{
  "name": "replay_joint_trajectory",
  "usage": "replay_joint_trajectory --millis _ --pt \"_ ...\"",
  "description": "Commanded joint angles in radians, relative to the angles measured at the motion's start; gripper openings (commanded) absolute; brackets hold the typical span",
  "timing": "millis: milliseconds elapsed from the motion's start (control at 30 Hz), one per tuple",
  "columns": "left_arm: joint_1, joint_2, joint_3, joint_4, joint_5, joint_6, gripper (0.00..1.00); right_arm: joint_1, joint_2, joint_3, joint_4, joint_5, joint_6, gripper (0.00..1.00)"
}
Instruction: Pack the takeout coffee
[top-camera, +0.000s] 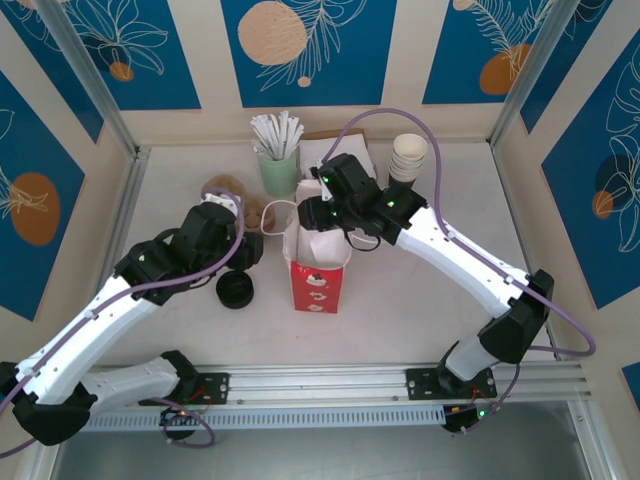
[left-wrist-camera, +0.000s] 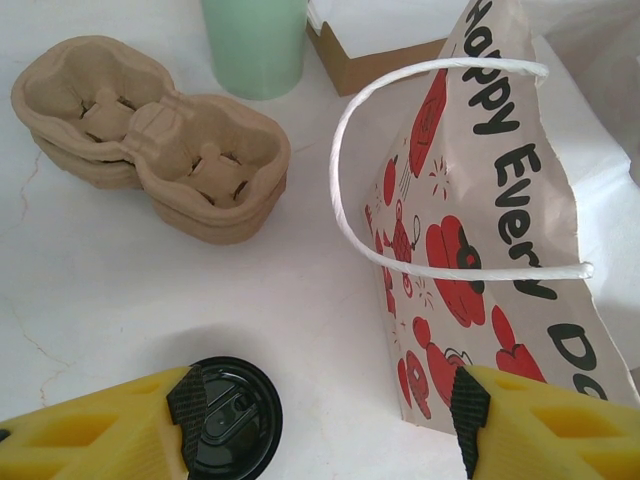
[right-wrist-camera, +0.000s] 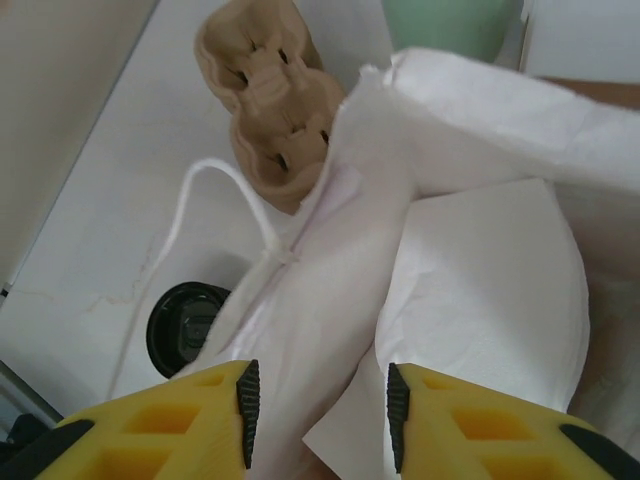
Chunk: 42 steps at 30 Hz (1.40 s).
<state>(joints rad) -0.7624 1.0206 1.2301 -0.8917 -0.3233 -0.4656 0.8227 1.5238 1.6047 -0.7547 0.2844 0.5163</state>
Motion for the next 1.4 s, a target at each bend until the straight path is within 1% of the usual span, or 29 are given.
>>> replay_joint_trajectory --millis 0,167,300,433,500,567,600,667,700,767,900,967,1033,1067,1133,1167,1233,1267,1300,1367 --pt "-0.006 0.007 0.011 0.026 -0.008 -0.005 0.67 0.006 -0.045 0.041 -0.020 -0.001 -0.037 0.42" --pt "-0.007 0.006 0.012 0.043 -0.023 -0.004 0.67 -0.002 -0.070 0.066 -0.030 -0.001 -0.071 0.42" --pt "-0.006 -0.006 0.003 0.075 -0.065 -0.002 0.68 -0.028 -0.117 0.064 -0.020 0.008 -0.098 0.42" --pt "-0.003 -0.039 -0.036 0.142 -0.164 0.001 0.74 -0.091 -0.178 0.039 -0.011 -0.014 -0.123 0.43" --pt "0.004 -0.058 -0.065 0.183 -0.224 0.003 0.77 -0.145 -0.219 0.001 0.005 -0.038 -0.118 0.44" --pt "0.013 -0.079 -0.099 0.235 -0.282 0.023 0.82 -0.209 -0.269 -0.054 0.032 -0.051 -0.098 0.44" --pt "0.021 -0.091 -0.122 0.267 -0.315 0.032 0.87 -0.244 -0.296 -0.086 0.046 -0.050 -0.087 0.45" --pt "0.038 -0.111 -0.168 0.337 -0.364 0.071 0.96 -0.312 -0.349 -0.149 0.064 -0.031 -0.070 0.49" --pt "0.048 -0.119 -0.202 0.386 -0.385 0.101 0.99 -0.349 -0.378 -0.186 0.079 -0.025 -0.071 0.53" --pt "0.079 -0.132 -0.257 0.465 -0.403 0.152 0.99 -0.425 -0.432 -0.270 0.111 -0.030 -0.073 0.58" --pt "0.173 -0.142 -0.377 0.618 -0.411 0.216 0.99 -0.602 -0.523 -0.433 0.183 -0.077 -0.073 0.74" --pt "0.212 -0.148 -0.454 0.725 -0.427 0.270 0.99 -0.682 -0.551 -0.517 0.243 -0.102 -0.078 0.78" --pt "0.251 -0.159 -0.571 0.898 -0.454 0.332 0.99 -0.752 -0.565 -0.625 0.333 -0.100 -0.096 0.95" --pt "0.265 -0.163 -0.616 0.974 -0.450 0.363 0.99 -0.773 -0.567 -0.671 0.378 -0.089 -0.104 0.99" --pt "0.328 -0.157 -0.710 1.101 -0.426 0.386 1.00 -0.808 -0.562 -0.769 0.483 -0.070 -0.116 0.99" --pt "0.359 -0.148 -0.737 1.134 -0.401 0.390 1.00 -0.815 -0.557 -0.815 0.540 -0.056 -0.125 0.99" --pt "0.435 -0.111 -0.782 1.164 -0.354 0.358 0.99 -0.816 -0.531 -0.920 0.705 -0.023 -0.173 0.99" --pt "0.465 -0.095 -0.801 1.184 -0.330 0.346 0.99 -0.815 -0.512 -0.960 0.761 -0.003 -0.187 0.99" --pt "0.500 -0.075 -0.827 1.220 -0.305 0.337 1.00 -0.818 -0.487 -0.986 0.812 0.025 -0.186 0.99" --pt "0.560 -0.032 -0.864 1.293 -0.239 0.338 0.99 -0.818 -0.425 -1.020 0.898 0.041 -0.207 0.99"
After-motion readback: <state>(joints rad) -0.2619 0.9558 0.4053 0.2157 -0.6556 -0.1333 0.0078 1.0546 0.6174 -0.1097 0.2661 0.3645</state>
